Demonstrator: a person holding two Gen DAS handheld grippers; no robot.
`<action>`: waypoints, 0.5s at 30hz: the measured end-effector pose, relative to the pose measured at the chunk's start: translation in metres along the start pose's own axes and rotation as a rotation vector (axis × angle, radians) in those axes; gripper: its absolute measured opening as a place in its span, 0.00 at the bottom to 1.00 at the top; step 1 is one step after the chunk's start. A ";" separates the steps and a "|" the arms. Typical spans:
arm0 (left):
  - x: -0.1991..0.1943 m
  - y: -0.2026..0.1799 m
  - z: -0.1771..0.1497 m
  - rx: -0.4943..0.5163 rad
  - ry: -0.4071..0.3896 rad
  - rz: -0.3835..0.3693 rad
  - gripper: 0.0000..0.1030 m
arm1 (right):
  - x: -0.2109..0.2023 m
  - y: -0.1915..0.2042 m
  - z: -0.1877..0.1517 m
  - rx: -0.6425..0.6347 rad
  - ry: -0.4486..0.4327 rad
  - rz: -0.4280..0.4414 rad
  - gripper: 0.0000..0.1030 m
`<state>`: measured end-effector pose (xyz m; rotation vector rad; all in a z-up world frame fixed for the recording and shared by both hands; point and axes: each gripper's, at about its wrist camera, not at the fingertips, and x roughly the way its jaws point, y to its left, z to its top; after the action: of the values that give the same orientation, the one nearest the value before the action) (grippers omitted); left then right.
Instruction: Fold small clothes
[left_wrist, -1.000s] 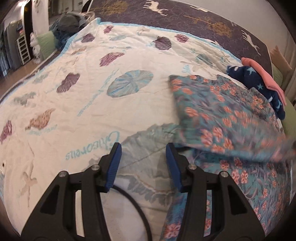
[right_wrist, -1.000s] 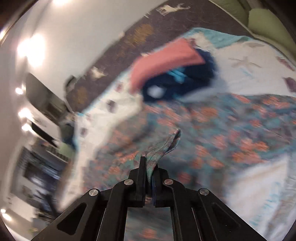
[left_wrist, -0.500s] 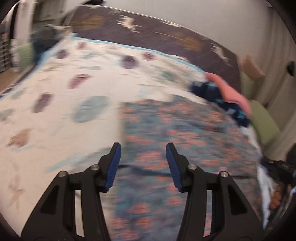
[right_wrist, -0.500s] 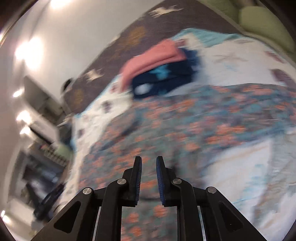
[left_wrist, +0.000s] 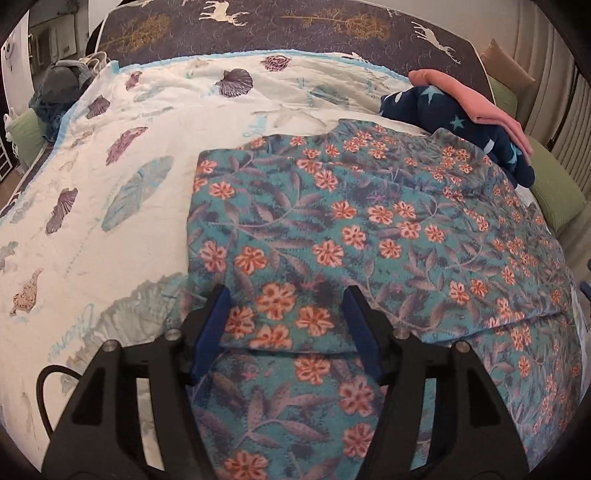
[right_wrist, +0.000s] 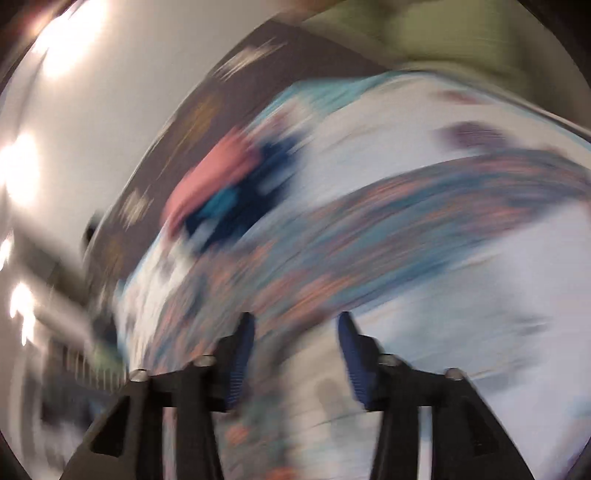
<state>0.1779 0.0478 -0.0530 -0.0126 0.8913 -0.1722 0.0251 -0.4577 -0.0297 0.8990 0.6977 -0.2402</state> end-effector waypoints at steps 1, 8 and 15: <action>0.001 0.000 0.000 0.002 0.001 0.002 0.63 | -0.012 -0.030 0.012 0.117 -0.040 -0.025 0.49; 0.002 -0.005 -0.001 0.013 0.002 0.015 0.64 | -0.038 -0.169 0.047 0.568 -0.154 -0.199 0.51; 0.003 -0.004 0.000 0.016 0.002 0.018 0.64 | -0.008 -0.202 0.089 0.624 -0.187 -0.112 0.50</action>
<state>0.1789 0.0431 -0.0549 0.0107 0.8913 -0.1629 -0.0354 -0.6519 -0.1154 1.4097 0.5008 -0.6573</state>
